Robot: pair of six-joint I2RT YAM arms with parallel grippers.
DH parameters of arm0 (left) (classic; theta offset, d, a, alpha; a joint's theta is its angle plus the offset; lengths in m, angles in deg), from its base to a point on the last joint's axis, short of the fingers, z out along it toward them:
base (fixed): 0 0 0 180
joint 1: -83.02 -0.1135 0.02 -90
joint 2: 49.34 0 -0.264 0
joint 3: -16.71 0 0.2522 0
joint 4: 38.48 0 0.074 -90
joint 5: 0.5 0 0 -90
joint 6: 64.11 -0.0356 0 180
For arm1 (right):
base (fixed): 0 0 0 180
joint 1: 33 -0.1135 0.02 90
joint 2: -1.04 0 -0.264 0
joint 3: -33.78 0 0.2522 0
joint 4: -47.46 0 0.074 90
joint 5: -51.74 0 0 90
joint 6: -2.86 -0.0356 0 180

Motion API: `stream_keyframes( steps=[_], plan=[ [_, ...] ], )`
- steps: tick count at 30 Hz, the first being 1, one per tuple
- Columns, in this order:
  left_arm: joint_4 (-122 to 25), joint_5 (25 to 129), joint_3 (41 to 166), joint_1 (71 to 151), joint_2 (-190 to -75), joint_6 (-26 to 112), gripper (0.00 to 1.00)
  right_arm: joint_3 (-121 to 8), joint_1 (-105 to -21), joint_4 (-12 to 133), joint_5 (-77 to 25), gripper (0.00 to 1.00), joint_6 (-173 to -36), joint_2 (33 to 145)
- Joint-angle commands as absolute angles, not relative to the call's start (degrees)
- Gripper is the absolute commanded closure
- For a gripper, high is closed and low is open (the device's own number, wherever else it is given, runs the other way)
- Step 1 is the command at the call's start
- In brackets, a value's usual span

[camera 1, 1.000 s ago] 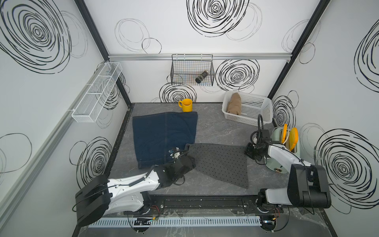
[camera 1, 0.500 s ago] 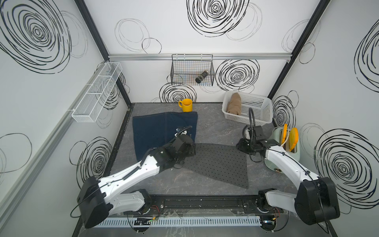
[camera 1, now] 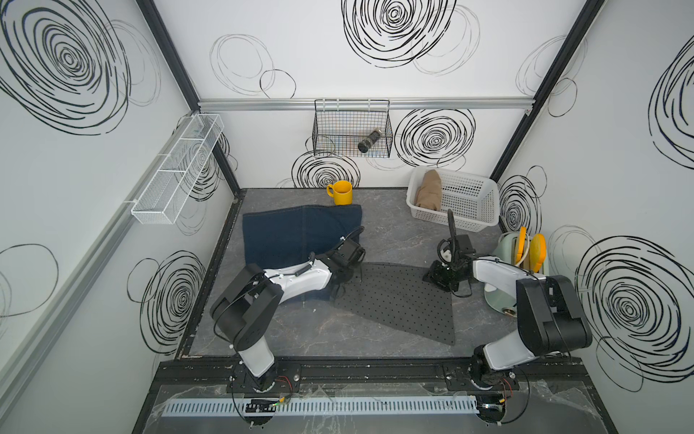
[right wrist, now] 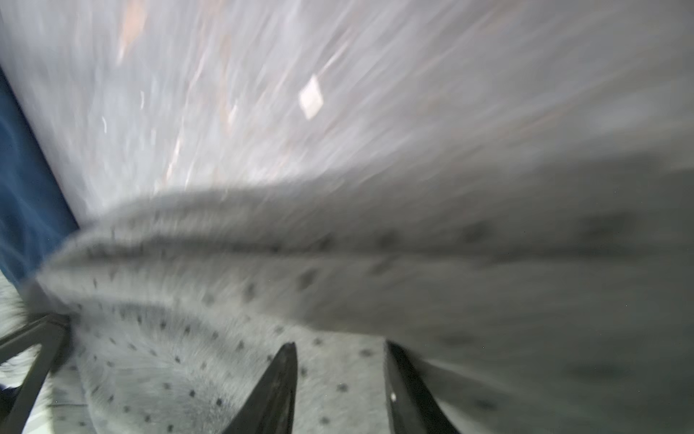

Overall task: Roll up the skirts
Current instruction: Adjust the skirt at the center of the board.

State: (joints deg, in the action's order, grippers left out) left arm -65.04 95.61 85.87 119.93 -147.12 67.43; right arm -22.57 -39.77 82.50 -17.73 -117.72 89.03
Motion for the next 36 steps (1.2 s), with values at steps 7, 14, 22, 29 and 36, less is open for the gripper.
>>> stream_keyframes(
  steps=[7, 14, 22, 29, 36],
  plan=[
    [-64.09, 98.21, 88.03, 116.11, -150.24, 71.55, 0.56, -19.41, -36.74, 81.22, -16.82, 0.48, -117.86, 88.23],
    [-68.33, 94.99, 88.24, 115.97, -139.07, 69.99, 0.22, -17.68, -46.54, 79.91, -20.65, 0.35, -120.20, 71.89],
    [-72.90, 87.60, 71.31, 120.23, -122.77, 70.46, 0.08, -16.73, -71.48, 77.30, -17.57, 0.37, -128.88, 71.88],
    [-54.76, 77.07, 56.07, 120.44, -116.56, 75.37, 0.01, -21.43, -75.34, 82.34, -17.04, 0.43, -129.20, 80.39],
    [-48.57, 78.83, 51.34, 120.11, -117.11, 75.86, 0.24, -23.63, -73.37, 81.84, -21.89, 0.39, -129.95, 75.34]
  ],
)
